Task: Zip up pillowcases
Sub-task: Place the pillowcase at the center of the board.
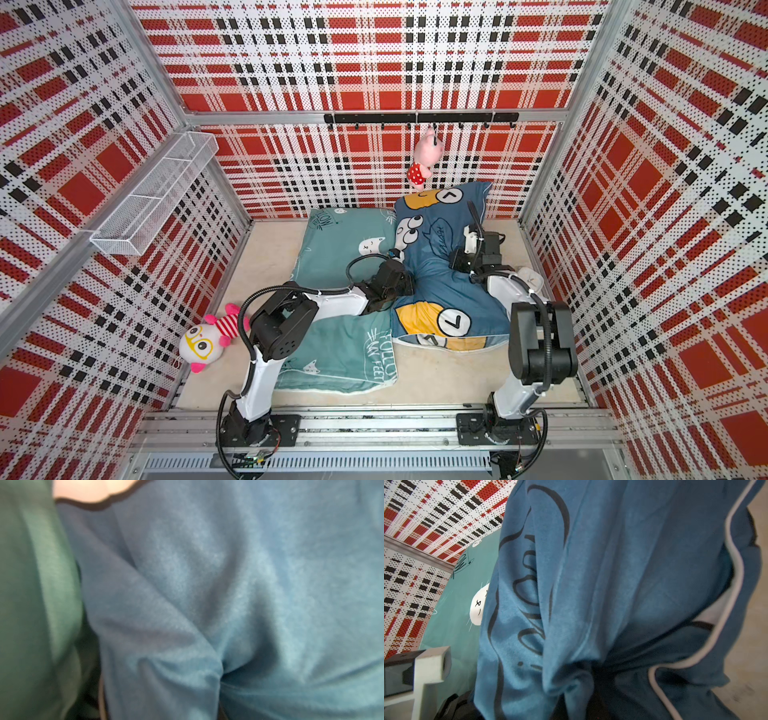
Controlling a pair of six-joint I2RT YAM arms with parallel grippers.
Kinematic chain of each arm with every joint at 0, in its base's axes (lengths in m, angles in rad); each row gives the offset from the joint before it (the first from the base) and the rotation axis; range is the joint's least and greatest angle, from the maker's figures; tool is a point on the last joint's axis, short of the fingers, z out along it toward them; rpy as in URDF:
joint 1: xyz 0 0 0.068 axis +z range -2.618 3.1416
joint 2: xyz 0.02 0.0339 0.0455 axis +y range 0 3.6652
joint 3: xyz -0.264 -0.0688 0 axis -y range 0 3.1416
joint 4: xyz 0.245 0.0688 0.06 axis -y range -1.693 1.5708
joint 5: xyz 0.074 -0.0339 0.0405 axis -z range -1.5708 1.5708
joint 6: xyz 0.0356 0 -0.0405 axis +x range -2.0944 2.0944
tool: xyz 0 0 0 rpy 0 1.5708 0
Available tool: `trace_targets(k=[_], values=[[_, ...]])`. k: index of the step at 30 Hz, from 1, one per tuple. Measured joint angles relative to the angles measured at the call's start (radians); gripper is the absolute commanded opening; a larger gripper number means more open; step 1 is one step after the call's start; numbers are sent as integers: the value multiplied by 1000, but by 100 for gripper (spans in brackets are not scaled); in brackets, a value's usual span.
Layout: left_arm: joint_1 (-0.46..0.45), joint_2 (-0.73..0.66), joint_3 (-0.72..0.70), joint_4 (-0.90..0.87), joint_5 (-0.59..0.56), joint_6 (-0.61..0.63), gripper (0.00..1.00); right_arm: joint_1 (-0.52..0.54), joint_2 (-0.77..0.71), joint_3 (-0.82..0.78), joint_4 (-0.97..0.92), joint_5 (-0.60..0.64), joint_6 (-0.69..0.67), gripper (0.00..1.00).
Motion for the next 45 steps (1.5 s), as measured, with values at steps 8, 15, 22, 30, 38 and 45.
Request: trace_targets(k=[8,15,22,30,38,45], values=[[92,-102,-145,44,-6,6,0,91,45,25,48,-23,78,0],[106,-103,-116,33,22,40,0,80,57,50,37,-6,141,0],[31,-46,1,26,20,46,10,-24,90,132,-79,-5,109,2],[3,-88,-70,70,30,29,75,-43,53,167,-216,23,22,70],[-32,-285,-262,121,32,11,98,-23,-266,18,-349,54,3,94],[-87,-531,-497,153,24,-19,99,174,-525,-104,-474,127,35,94]])
